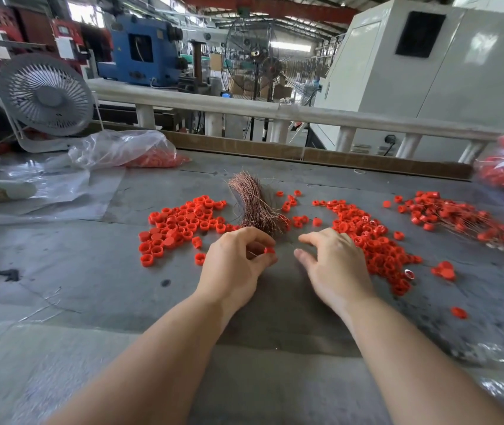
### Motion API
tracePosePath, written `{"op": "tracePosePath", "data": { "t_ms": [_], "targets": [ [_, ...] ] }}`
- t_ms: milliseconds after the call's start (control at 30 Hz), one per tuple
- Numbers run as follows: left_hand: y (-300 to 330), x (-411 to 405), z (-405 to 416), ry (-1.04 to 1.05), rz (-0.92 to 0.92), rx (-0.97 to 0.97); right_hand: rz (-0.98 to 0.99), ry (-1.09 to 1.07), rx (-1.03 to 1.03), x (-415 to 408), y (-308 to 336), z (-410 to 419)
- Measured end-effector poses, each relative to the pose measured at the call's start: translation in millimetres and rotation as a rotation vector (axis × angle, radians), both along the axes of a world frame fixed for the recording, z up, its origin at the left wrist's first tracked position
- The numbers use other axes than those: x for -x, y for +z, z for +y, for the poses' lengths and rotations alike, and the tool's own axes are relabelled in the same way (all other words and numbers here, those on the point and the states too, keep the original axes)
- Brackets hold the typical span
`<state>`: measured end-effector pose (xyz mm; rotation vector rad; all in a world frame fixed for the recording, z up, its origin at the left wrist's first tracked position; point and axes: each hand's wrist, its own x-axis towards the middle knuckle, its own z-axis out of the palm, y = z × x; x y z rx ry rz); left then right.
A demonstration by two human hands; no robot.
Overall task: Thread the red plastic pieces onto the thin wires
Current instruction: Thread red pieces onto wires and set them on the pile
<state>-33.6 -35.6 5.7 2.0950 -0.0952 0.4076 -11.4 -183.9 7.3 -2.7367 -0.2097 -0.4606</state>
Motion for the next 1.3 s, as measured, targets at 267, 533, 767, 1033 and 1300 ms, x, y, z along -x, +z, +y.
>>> {"op": "tracePosePath", "data": {
  "t_ms": [267, 533, 767, 1033, 1300],
  "targets": [
    [1, 1, -1, -0.003, -0.012, -0.008, 0.051, -0.005, -0.025, 1, 2, 3],
    [1, 0, 0, -0.043, 0.008, 0.196, 0.001, 0.19, -0.425, 6, 7, 3],
    [5, 4, -1, -0.134, 0.027, 0.369, 0.099, 0.355, -0.663, 8, 14, 2],
    [9, 7, -5, -0.202, 0.088, 0.505, -0.005, 0.372, -0.879, 9, 18, 2],
    [13, 11, -9, -0.308, 0.136, 0.409, 0.162, 0.461, -1.366, 11, 26, -1]
  ]
}}
